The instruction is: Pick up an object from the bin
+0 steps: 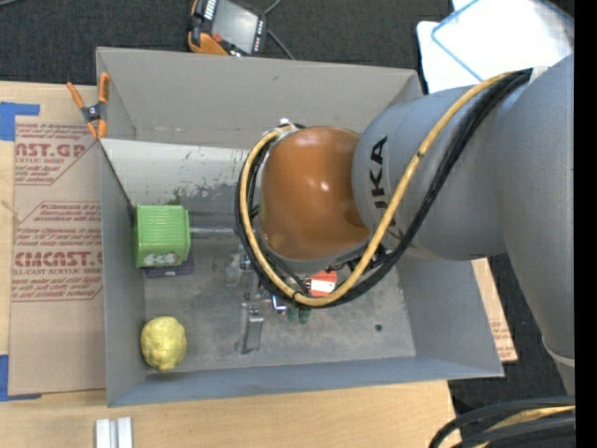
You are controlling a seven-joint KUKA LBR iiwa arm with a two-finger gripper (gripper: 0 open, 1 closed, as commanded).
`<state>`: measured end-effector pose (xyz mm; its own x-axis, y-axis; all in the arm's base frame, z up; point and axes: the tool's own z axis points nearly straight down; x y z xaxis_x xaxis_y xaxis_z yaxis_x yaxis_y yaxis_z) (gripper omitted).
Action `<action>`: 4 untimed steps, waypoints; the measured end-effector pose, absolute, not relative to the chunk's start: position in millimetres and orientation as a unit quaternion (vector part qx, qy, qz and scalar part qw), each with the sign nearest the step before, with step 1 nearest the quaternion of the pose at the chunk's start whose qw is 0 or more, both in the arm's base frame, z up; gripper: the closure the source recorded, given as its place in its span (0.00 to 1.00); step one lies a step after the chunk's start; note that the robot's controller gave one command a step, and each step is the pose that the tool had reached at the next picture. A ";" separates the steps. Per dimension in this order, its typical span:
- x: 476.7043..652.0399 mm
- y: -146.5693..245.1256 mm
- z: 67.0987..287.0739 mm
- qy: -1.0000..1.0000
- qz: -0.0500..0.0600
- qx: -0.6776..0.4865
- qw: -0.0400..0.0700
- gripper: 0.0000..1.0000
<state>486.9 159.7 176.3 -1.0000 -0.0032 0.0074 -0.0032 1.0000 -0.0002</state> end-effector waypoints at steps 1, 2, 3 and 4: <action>488.8 158.6 180.9 -1.000 -0.001 0.000 0.000 0.00; 495.9 240.5 67.4 -0.990 -0.001 0.138 0.000 0.00; 483.1 238.1 148.2 -0.990 -0.001 0.142 -0.003 0.00; 484.8 246.9 99.4 -0.980 -0.001 0.198 0.003 0.00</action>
Offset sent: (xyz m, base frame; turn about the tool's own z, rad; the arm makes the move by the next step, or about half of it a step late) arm 0.0092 0.0786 -0.1063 -0.2714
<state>484.8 246.9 99.4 -0.9213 -0.3889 0.0047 -0.3889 0.9213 0.0028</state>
